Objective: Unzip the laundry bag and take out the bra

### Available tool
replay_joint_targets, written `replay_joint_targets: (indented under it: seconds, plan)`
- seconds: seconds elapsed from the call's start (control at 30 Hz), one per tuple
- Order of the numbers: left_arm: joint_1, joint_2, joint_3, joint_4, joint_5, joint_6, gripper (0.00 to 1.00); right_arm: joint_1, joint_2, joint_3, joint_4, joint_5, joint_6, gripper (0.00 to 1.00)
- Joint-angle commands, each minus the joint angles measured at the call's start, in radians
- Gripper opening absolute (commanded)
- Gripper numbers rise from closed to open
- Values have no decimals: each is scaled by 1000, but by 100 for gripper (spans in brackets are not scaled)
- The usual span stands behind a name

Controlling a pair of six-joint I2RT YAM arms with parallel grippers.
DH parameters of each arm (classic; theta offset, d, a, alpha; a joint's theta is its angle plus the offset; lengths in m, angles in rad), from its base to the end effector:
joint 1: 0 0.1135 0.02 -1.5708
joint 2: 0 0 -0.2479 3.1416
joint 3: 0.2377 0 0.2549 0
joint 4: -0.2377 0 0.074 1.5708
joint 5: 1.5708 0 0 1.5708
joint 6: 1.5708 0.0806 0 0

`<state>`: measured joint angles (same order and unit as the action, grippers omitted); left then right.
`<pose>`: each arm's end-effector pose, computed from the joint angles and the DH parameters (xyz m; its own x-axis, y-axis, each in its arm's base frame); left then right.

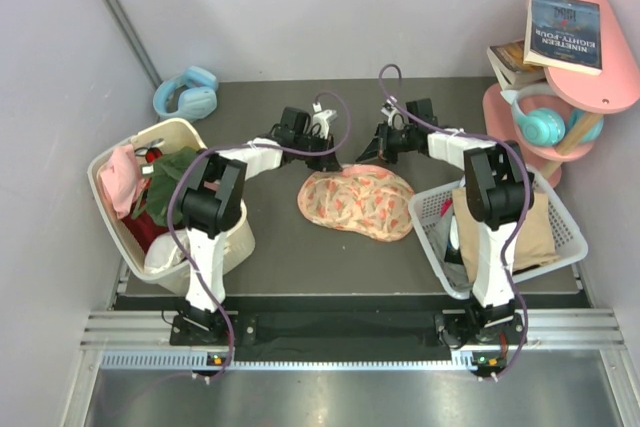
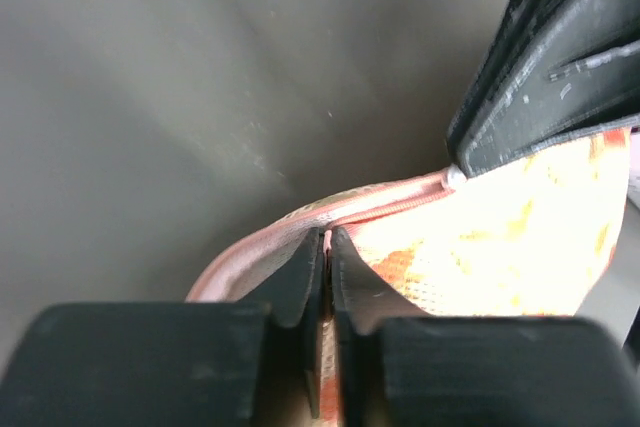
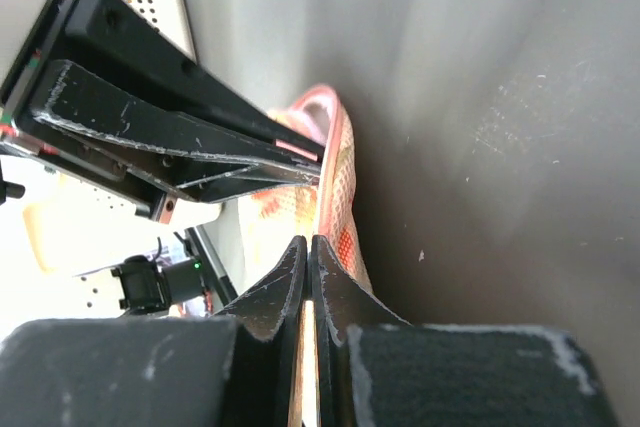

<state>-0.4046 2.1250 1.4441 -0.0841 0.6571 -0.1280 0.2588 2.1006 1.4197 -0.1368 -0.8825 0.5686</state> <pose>0.4220 -0.2343 0.1195 -0.7229 0.1996 -0.6615 0.6296 0.5846 -0.5116 0.4299 0.1782 0.1268 -0.9568 0.1005 -0.2729 -0.1875 0.5041 0.8431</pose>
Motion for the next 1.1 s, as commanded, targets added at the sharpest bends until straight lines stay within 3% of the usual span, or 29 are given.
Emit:
replay_joint_targets:
  seconds: [0.0,1.07]
  plan:
    - [-2,-65,-31,-36,-8,27,0,-4,-80,8,40,-7,-9,0]
    - [151,-238,-171,-72,-271,-33,0,-29,-37,65,-50,37,-50,0]
